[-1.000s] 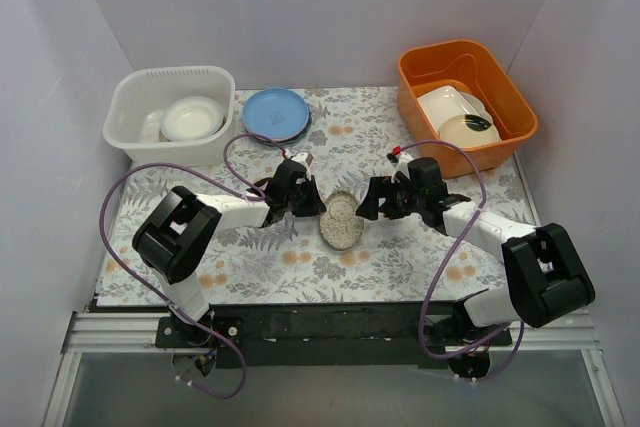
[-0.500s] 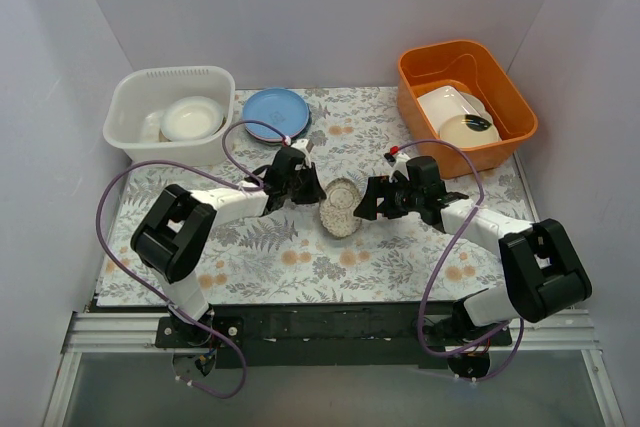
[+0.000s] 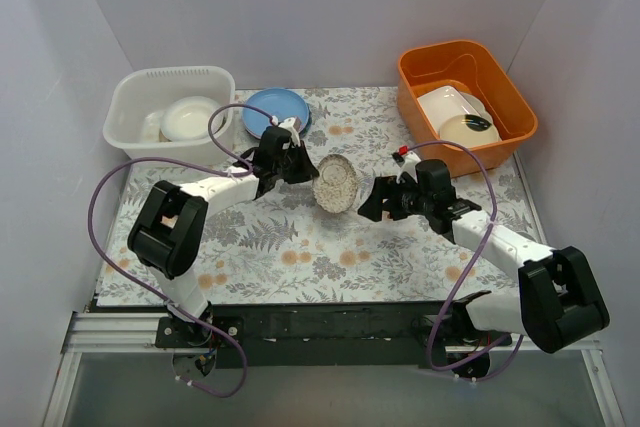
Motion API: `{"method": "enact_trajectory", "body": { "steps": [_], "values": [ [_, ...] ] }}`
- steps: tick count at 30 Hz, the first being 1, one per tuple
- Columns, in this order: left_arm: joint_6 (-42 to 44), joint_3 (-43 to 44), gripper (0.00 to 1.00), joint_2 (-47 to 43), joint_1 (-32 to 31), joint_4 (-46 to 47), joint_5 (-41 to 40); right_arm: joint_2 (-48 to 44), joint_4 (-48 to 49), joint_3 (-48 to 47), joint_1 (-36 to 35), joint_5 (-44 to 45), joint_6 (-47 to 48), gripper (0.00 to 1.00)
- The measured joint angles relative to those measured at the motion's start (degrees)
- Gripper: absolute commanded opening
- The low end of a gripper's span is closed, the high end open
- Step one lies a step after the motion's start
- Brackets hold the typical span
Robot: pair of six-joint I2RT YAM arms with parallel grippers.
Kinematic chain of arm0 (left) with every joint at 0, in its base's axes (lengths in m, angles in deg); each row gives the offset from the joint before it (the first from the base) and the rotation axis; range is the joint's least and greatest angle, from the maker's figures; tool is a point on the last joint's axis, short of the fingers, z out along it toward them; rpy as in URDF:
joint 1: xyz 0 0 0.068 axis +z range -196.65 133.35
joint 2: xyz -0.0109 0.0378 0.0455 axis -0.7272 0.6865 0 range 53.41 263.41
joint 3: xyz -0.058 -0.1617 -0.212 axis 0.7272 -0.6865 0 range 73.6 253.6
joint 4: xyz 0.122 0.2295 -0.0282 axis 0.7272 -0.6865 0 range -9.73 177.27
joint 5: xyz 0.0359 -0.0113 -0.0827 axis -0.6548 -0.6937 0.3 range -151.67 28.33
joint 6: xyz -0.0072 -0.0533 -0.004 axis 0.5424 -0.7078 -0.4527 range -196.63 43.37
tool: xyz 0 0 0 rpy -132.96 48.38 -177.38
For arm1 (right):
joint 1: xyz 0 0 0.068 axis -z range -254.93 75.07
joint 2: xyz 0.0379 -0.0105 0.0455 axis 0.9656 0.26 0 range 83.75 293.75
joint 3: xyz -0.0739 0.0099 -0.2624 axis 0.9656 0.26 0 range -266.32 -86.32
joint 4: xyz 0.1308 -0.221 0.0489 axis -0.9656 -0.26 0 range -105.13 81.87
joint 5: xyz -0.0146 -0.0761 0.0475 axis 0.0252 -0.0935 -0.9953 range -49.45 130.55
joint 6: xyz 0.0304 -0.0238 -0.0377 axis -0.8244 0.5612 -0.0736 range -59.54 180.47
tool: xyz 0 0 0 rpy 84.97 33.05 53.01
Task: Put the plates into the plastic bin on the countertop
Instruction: Pick up the plate from the corner of the board, then place the plate in the plastic bin.
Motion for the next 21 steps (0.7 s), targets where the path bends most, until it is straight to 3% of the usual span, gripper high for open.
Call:
{"method": "enact_trajectory", "body": {
  "steps": [11,21],
  "values": [
    [0.22,2.34,0.00,-1.27,5.42,-3.23,0.70,-0.22,-1.57,0.26,0.00,0.79,-0.33,0.89],
    [0.44,6.43,0.00,-7.45,9.70,-9.86,-0.20,7.50,-0.59,-2.19,-0.44,-1.90,-0.48,0.90]
  ]
}}
